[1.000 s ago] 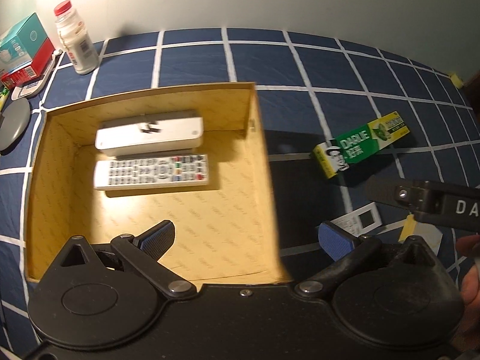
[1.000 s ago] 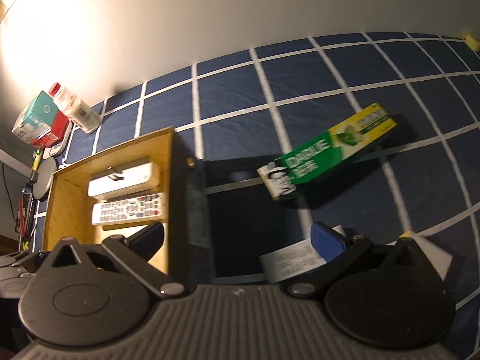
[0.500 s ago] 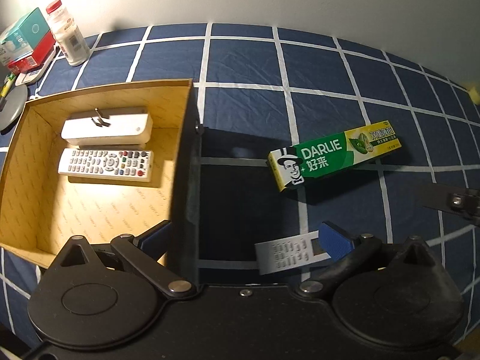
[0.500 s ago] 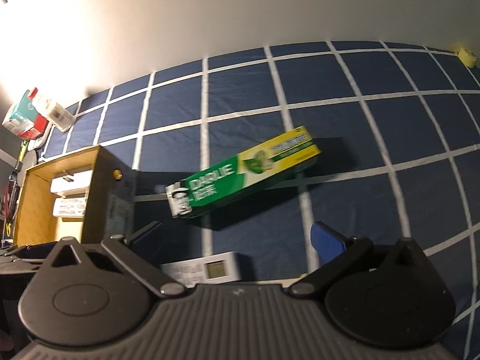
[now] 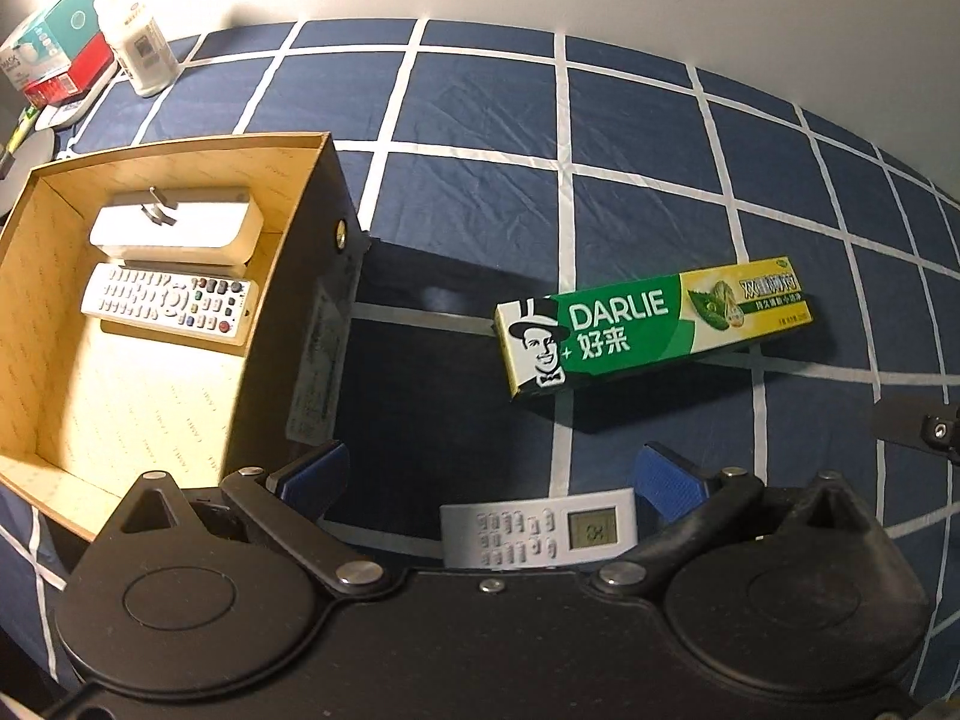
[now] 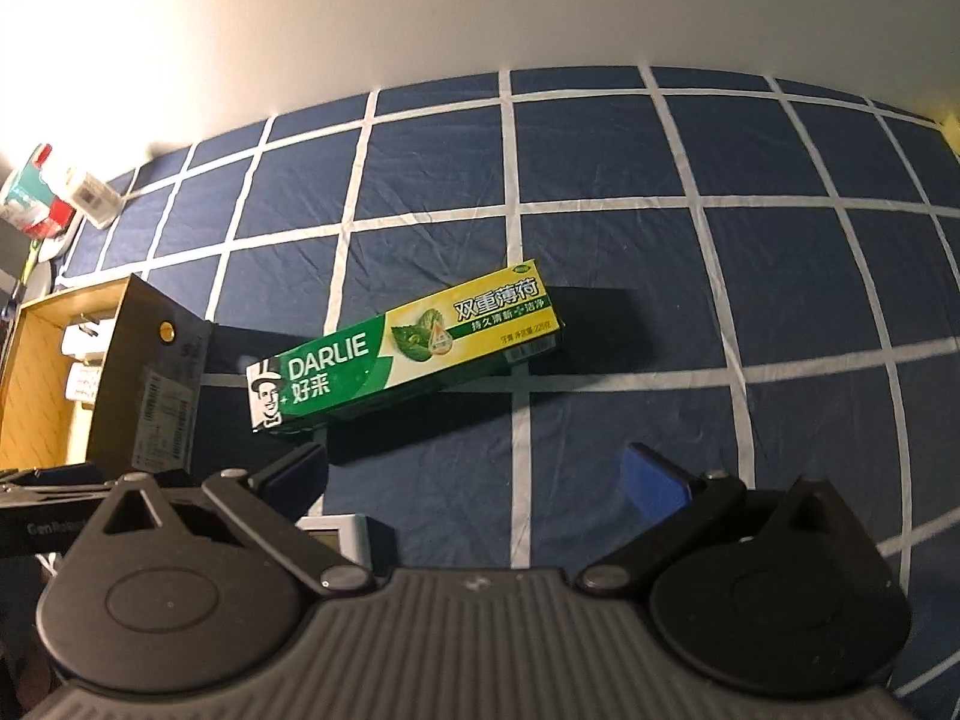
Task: Organize objects
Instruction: 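Close the right gripper on the DARLIE toothpaste box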
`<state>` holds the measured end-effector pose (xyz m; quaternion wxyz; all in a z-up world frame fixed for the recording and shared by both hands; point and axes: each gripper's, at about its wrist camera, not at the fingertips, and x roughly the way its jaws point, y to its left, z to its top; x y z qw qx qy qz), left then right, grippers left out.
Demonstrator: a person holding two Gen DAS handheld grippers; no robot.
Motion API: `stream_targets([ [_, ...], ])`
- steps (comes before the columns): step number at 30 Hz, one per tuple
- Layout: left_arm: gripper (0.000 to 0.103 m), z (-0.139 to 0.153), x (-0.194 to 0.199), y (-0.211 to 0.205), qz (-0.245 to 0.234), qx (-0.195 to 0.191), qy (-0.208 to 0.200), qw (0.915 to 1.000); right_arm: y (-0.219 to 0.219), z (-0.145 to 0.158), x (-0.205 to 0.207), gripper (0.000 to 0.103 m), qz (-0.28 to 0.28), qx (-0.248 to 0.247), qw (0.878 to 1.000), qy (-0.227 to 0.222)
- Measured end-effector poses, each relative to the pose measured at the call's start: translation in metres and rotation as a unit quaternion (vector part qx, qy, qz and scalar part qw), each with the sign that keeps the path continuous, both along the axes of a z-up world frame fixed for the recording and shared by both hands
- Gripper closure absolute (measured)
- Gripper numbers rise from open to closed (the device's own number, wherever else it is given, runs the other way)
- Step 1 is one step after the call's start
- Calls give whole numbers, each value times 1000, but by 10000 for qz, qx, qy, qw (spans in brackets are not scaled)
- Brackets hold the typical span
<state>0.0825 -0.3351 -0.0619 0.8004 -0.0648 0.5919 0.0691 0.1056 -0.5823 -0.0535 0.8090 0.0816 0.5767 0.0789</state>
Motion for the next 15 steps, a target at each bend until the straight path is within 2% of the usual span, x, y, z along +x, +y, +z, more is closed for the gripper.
stream_targets([
  [7, 0, -19, 27, -2, 256, -133, 146, 9995, -4, -18, 42, 0, 353, -36, 9992, 186],
  [15, 0, -47, 58, -8, 442, -285, 310, 9981, -6, -52, 95, 0, 519, 98, 9973, 506],
])
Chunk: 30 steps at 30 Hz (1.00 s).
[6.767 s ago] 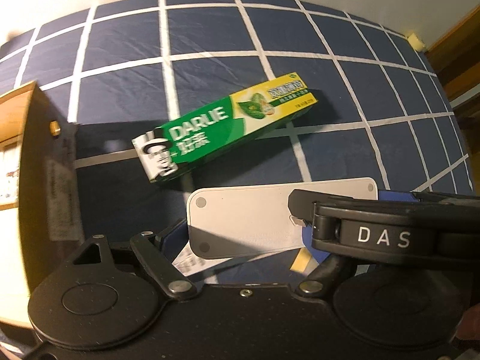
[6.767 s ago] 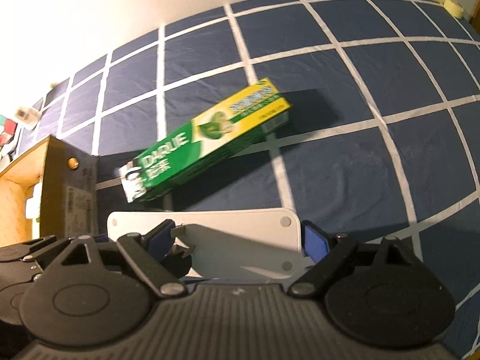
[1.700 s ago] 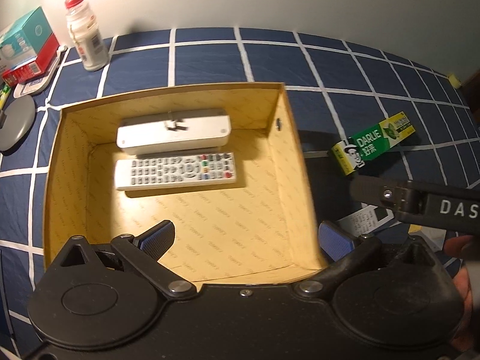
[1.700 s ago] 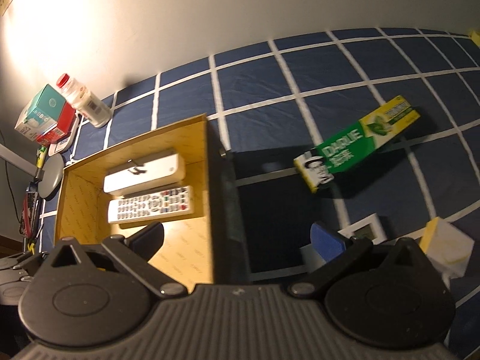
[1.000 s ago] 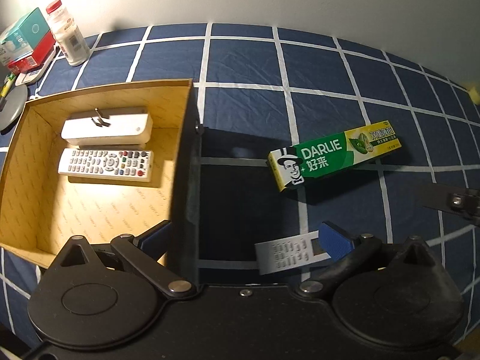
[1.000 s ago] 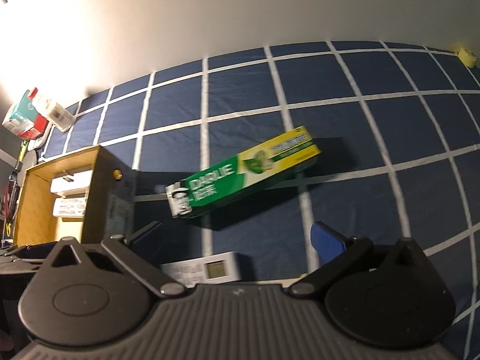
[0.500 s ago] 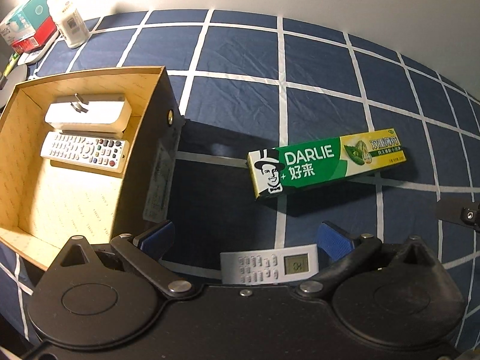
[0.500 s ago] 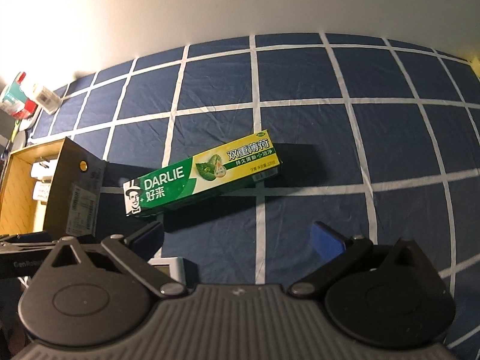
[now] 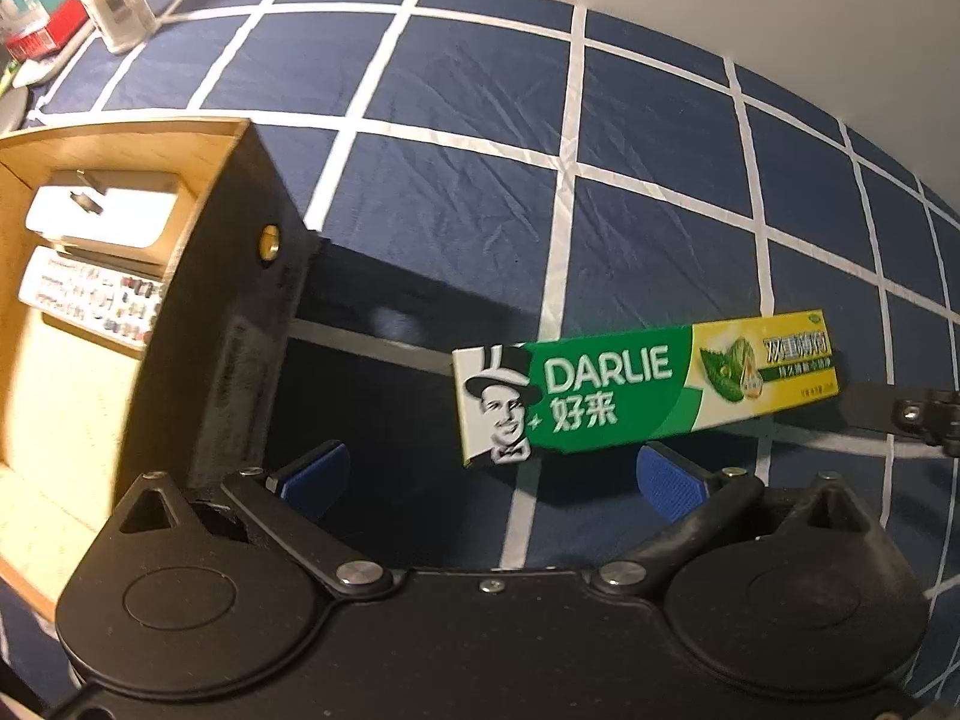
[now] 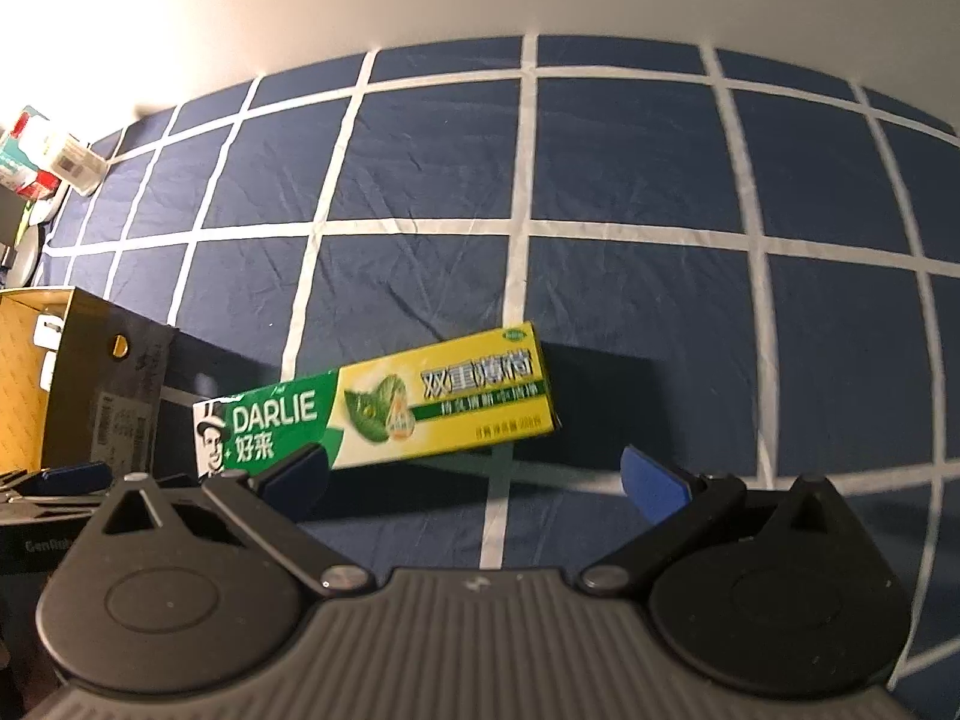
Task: Organize objects
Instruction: 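Close the right gripper on the DARLIE toothpaste box, then lift the toothpaste box with the right gripper and carry it over the box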
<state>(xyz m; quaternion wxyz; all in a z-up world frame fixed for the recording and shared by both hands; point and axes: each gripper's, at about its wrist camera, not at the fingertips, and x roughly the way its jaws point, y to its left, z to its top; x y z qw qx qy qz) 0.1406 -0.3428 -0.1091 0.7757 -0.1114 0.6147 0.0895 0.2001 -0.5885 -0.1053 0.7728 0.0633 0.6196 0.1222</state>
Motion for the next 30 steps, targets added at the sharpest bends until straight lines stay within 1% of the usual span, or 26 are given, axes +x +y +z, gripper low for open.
stream_targets([
  [5, 0, -18, 14, -3, 118, -79, 162, 9998, 10, -22, 24, 0, 287, 137, 9993, 177],
  [8, 0, -28, 19, -4, 173, -125, 268, 9994, 15, -34, 34, 0, 390, 140, 9988, 280],
  [16, 0, -41, 27, -9, 177, -309, 279, 9990, 21, -60, 48, 0, 479, 200, 9974, 494],
  [23, 0, -49, 32, -12, 155, -407, 309, 9986, 28, -69, 52, 0, 566, 206, 9967, 535],
  [27, 0, -53, 36, -14, 124, -471, 337, 9982, 33, -72, 54, 0, 604, 104, 9967, 533],
  [30, 0, -55, 37, -16, 110, -430, 359, 9984, 34, -72, 54, 0, 601, 90, 9968, 525],
])
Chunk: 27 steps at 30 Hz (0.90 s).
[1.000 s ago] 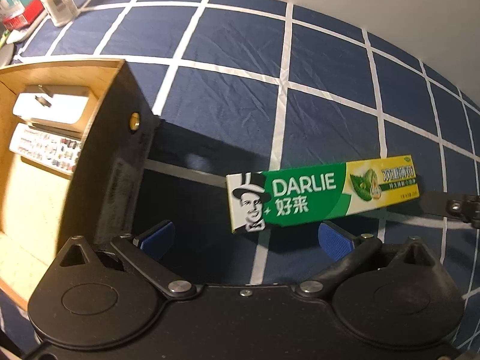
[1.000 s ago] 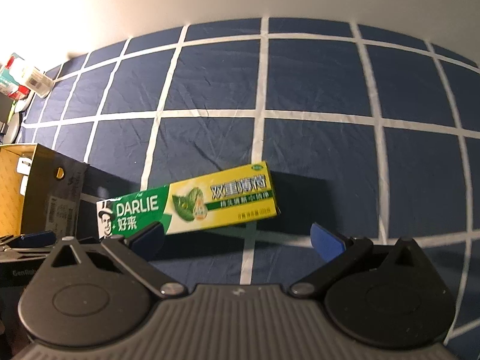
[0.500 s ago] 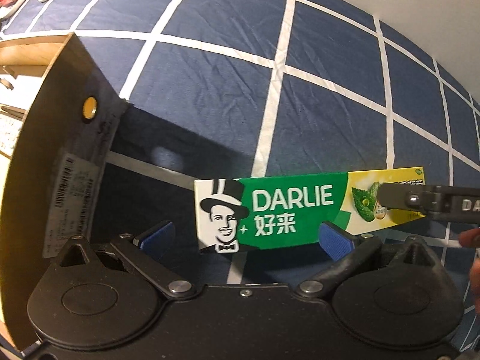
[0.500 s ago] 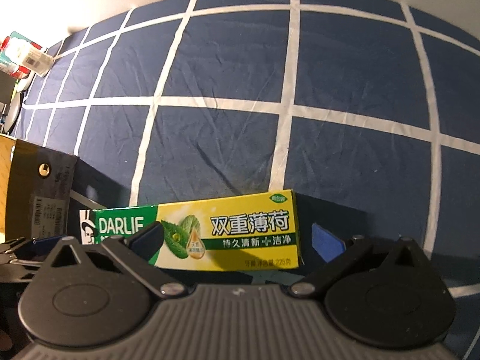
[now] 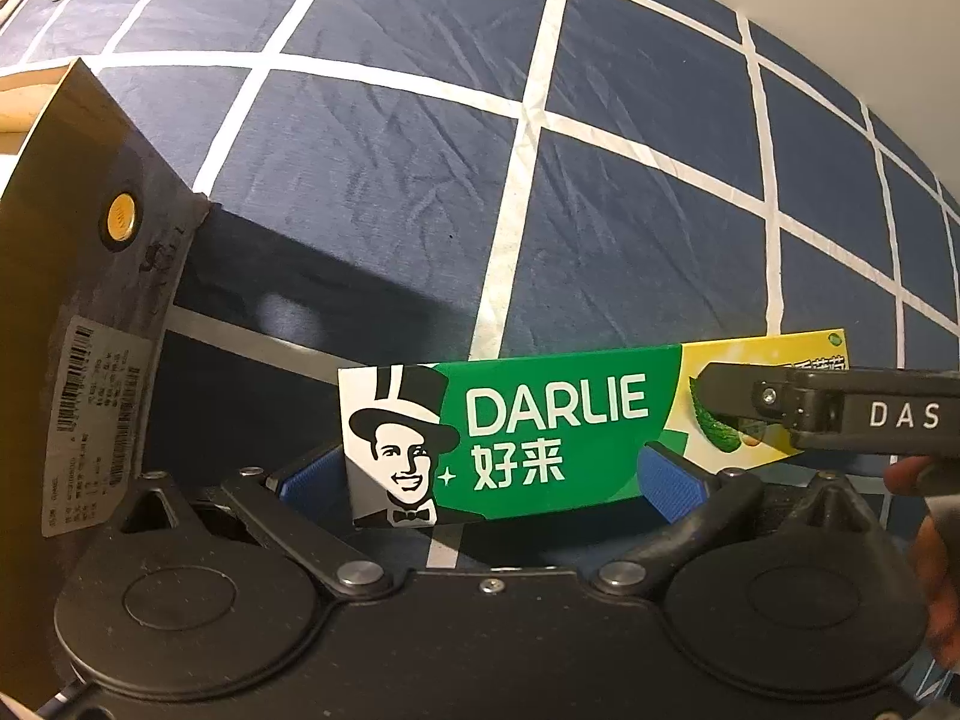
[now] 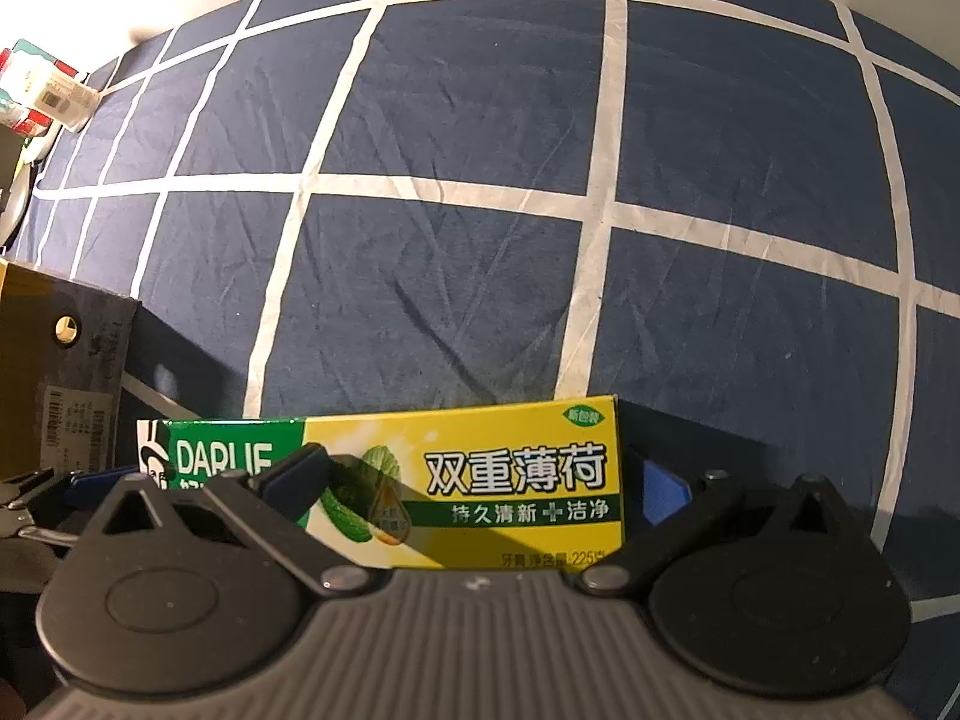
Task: Organize objects
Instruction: 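Lift the toothpaste box with the right gripper and carry it over the box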
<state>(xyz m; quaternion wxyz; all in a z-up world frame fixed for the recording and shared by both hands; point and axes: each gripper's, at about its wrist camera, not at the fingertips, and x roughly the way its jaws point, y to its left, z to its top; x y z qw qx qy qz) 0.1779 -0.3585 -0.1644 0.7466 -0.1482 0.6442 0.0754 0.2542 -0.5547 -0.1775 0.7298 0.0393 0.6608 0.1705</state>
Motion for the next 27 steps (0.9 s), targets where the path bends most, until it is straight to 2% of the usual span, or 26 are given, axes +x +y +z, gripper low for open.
stream_targets([
  [8, 1, -1, 3, 1, 97, -53, 12, 9999, 1, 0, -2, 0, -84, -61, 9999, -2],
  [16, 1, 6, 2, -3, -31, -69, -58, 10000, -1, 9, -10, 2, -193, -170, 9996, -72],
  [27, 1, 38, -12, -6, -268, -79, -355, 9990, -4, 46, -33, 2, -376, -234, 9984, -364],
])
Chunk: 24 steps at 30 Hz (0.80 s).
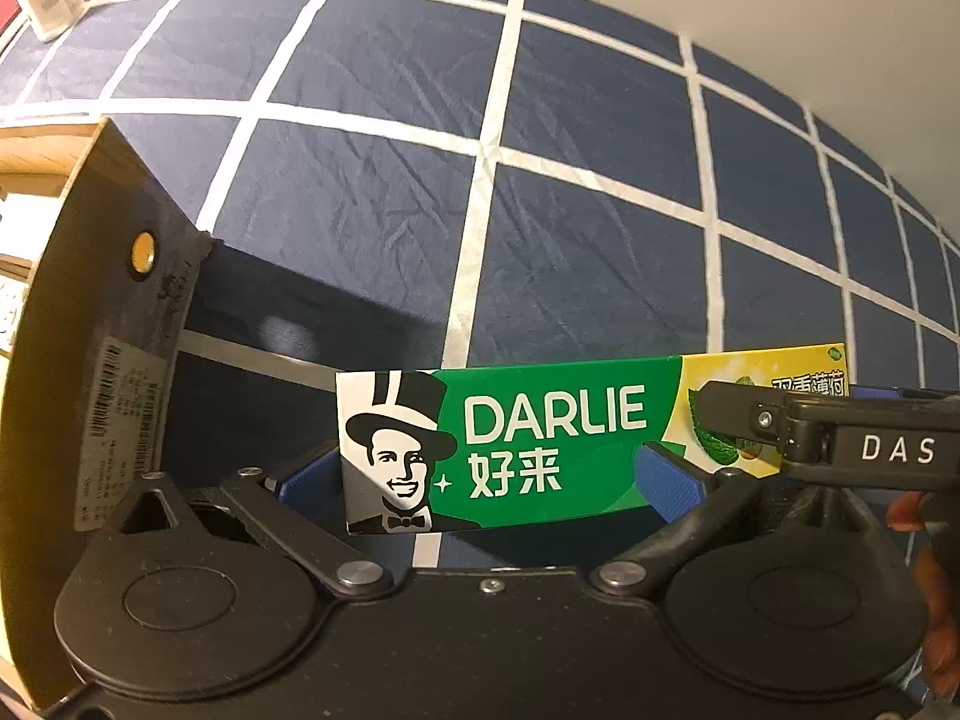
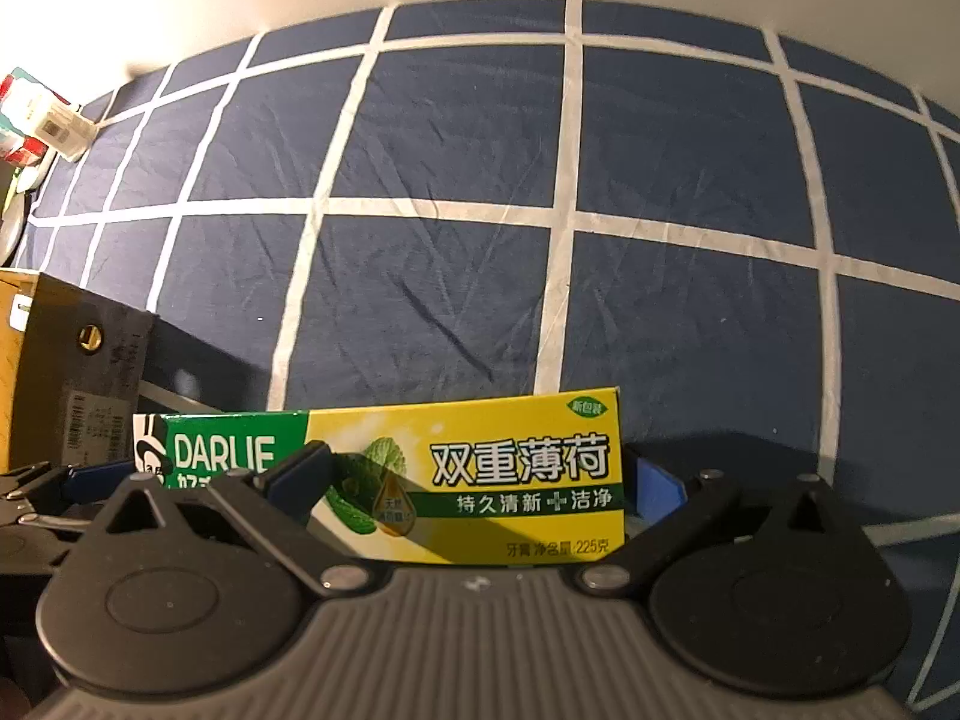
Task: Organize objects
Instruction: 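Lift the toothpaste box with the right gripper and carry it over the box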
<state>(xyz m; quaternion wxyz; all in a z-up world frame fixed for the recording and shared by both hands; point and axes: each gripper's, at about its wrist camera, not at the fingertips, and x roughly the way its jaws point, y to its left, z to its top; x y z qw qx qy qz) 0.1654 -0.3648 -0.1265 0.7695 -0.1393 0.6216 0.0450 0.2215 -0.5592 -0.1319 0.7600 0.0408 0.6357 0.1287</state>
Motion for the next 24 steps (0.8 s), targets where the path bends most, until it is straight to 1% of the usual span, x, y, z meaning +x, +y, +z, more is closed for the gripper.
stream_targets([
  [5, 1, 18, -15, 3, -66, 23, -167, 9998, 4, 20, -17, 2, -74, -4, 9998, -191],
  [12, 1, 46, -45, 12, -196, 172, -386, 9989, 15, 47, -49, 2, -200, 104, 9989, -420],
  [18, 1, 66, -72, 29, -255, 246, -498, 9981, 33, 66, -78, 2, -256, 170, 9980, -558],
  [24, 1, 81, -92, 51, -321, 328, -608, 9971, 57, 79, -101, 2, -330, 233, 9969, -672],
])
